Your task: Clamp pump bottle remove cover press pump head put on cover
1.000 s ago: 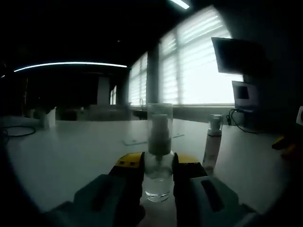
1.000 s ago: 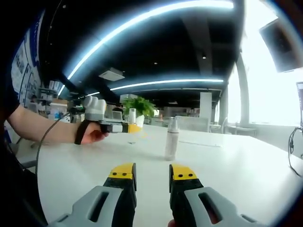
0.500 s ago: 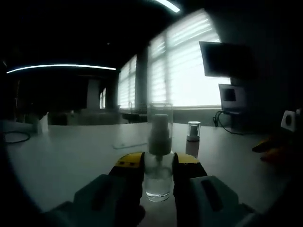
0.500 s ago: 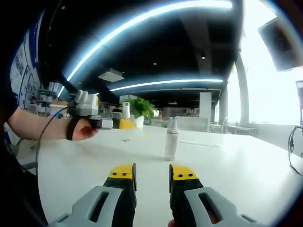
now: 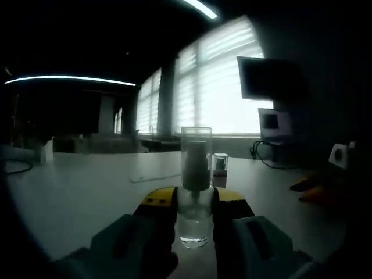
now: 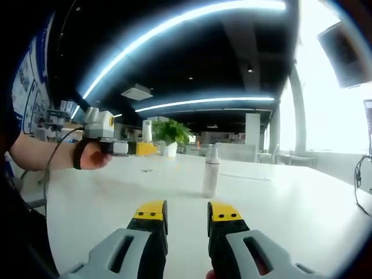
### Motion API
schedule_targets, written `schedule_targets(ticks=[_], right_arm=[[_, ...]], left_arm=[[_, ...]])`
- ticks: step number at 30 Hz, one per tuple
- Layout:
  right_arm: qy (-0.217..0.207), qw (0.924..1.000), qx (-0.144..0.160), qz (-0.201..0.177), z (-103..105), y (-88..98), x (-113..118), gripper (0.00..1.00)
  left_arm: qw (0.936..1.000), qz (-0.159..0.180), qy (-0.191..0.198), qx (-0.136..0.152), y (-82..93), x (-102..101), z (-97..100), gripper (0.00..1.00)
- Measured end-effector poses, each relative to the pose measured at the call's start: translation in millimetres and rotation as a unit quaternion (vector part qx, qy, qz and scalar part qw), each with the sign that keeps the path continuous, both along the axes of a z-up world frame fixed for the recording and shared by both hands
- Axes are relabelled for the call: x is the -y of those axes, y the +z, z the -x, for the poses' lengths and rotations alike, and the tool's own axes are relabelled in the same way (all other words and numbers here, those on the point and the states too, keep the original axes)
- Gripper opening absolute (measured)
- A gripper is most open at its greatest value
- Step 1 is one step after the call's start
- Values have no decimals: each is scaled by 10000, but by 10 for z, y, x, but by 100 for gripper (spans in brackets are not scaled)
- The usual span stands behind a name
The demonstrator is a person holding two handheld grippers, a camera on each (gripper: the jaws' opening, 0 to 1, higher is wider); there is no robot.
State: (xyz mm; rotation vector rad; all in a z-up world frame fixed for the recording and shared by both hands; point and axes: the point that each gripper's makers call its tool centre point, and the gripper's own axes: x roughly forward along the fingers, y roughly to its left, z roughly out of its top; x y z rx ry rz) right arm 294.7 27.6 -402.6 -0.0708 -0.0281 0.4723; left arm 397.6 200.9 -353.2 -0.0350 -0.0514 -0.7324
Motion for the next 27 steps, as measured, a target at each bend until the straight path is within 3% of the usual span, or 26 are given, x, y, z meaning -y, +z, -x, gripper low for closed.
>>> schedule_targets(ticks=[7,11,16,19,22,27], right_arm=[[4,10000,-11,15,-16,-16,-2,22],[-4,10000,-29,27,-15,-21,-5,22],[-27,10000,-31,66,-16,-29,-6,22],[-20,9999,-57,94,-22,-43,-11,22],[-19,9999,-72,128,-26,-52,-18,22],[-33,9997,-116,196,-31,-71,-21,22]], left_arm=[[9996,-74,-268,-27,51,26,155,15],[9986,-179,-485,67,64,137,279,15],[9981,-71,-617,-29,72,164,345,15],[9980,-291,-554,90,44,177,405,15],[9980,17,-590,-206,38,163,437,15],[9980,-29,-636,6,82,156,474,15]])
